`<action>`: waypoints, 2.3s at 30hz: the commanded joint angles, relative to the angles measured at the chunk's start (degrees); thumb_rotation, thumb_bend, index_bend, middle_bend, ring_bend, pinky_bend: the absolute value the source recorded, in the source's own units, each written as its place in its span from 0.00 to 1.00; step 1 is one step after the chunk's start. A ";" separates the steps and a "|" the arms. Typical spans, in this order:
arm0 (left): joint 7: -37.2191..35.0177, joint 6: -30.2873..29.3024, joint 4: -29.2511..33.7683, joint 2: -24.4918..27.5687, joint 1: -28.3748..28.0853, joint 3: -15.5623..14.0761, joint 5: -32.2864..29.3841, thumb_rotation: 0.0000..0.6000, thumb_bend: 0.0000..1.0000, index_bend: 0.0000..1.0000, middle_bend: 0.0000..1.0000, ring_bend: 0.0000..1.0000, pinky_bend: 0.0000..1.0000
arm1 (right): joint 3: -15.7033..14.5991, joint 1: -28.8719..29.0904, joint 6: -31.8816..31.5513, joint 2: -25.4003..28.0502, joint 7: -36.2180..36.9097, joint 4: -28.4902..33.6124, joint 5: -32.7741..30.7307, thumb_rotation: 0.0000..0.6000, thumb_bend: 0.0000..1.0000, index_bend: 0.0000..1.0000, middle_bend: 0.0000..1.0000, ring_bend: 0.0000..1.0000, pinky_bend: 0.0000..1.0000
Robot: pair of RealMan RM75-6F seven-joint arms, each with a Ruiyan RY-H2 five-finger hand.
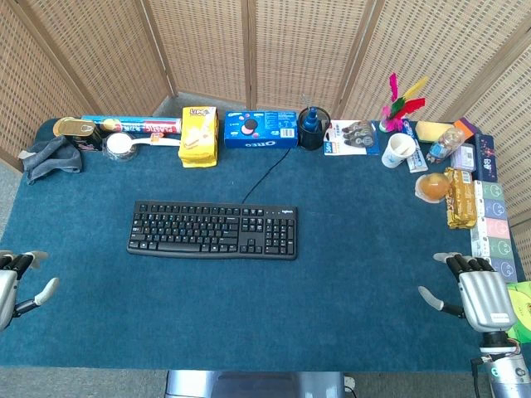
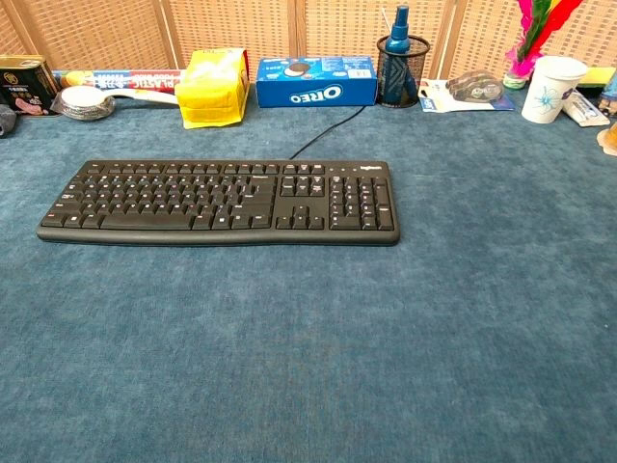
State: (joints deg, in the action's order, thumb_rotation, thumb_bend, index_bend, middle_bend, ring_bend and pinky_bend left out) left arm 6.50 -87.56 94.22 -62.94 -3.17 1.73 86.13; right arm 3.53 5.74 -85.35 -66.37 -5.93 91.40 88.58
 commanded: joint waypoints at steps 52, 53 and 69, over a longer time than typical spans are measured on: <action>5.14 37.32 -20.69 -13.51 -27.23 8.25 -18.69 0.00 0.19 0.48 1.00 1.00 0.90 | -0.07 -1.65 0.26 -1.28 -0.44 -0.97 -3.13 0.00 0.27 0.29 0.38 0.44 0.39; 5.25 37.78 -21.24 -13.97 -27.62 8.24 -19.00 0.00 0.19 0.48 1.00 1.00 0.90 | -0.06 -1.66 0.31 -1.33 -0.46 -1.00 -3.21 0.00 0.27 0.29 0.38 0.44 0.39; 5.32 41.37 -27.64 -19.27 -32.30 8.36 -21.29 0.00 0.19 0.48 1.00 1.00 0.90 | 0.08 -1.62 0.85 -1.51 -1.54 -0.69 -4.01 0.00 0.27 0.29 0.38 0.45 0.40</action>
State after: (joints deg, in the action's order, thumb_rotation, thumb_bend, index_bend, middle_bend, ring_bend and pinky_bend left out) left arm 11.89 -46.29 66.70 -82.10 -35.34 10.08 64.90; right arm 3.61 4.12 -84.50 -67.88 -7.47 90.71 84.57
